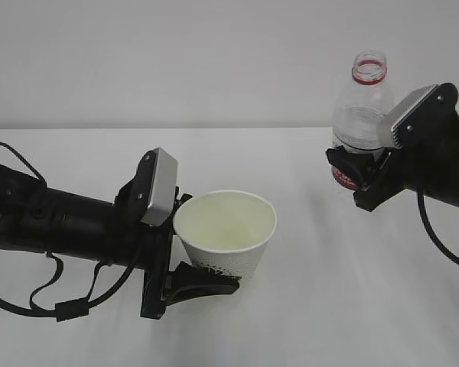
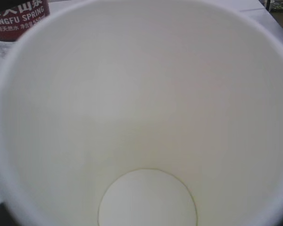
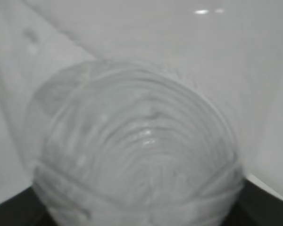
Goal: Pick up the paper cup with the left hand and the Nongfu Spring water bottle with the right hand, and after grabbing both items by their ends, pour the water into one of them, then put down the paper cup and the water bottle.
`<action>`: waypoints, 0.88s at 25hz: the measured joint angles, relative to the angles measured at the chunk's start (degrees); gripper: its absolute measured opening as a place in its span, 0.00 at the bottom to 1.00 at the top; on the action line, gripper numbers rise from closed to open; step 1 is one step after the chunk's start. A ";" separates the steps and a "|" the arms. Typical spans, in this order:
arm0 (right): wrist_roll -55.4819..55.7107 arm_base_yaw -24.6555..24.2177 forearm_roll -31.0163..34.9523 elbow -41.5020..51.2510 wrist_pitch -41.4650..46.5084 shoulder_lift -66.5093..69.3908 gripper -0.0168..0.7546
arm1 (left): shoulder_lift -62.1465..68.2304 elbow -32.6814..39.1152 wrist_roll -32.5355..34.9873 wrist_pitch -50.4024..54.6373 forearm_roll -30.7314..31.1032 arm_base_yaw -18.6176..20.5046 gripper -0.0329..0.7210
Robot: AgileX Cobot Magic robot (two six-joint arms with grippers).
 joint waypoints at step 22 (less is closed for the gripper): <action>-8.71 10.66 -0.68 -5.52 4.63 0.10 0.65 | 0.00 0.00 0.12 -0.90 1.15 -0.22 0.76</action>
